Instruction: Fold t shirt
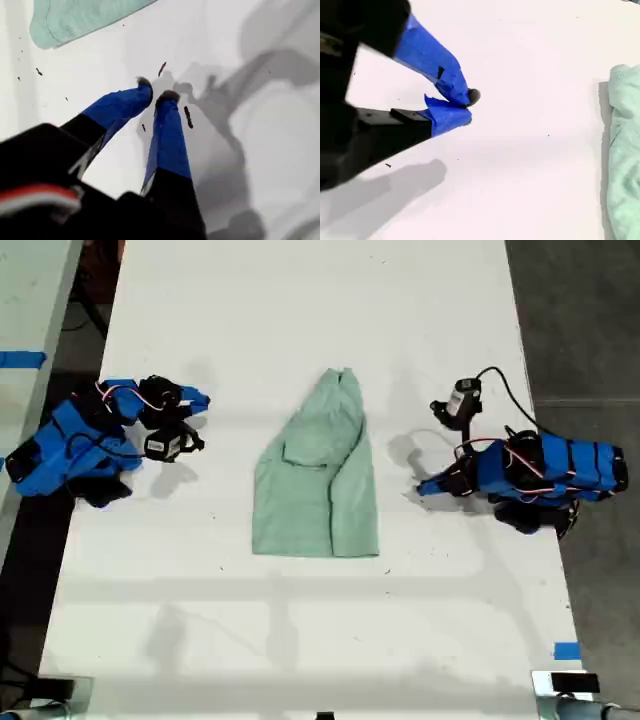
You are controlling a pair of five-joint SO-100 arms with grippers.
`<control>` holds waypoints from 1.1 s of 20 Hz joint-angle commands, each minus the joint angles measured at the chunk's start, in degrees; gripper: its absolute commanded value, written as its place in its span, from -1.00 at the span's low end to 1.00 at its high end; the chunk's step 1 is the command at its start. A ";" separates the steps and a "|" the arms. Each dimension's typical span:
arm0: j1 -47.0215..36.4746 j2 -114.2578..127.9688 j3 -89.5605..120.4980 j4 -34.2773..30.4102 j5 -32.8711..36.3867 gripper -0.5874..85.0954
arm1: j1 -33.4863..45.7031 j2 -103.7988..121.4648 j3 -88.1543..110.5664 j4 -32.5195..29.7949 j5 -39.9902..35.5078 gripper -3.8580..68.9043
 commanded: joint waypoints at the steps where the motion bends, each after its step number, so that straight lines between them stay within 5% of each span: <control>1: 6.06 0.62 -1.32 -9.93 15.82 -0.99 | 0.35 0.70 3.16 0.09 -0.88 -0.76; 6: 5.36 -7.82 -20.21 2.99 14.94 -0.99 | 0.35 0.70 3.16 0.09 -0.88 -0.76; 10: 12.83 -43.59 -39.11 2.90 9.14 -0.98 | 0.35 0.70 3.16 0.09 -0.88 -0.76; 14: 26.63 -83.32 -65.57 6.33 2.55 -0.45 | 0.35 0.70 3.16 0.09 -0.88 -0.76; 22: 37.18 -118.56 -83.50 3.87 -7.91 -0.43 | 0.35 0.70 3.16 0.09 -0.88 -0.76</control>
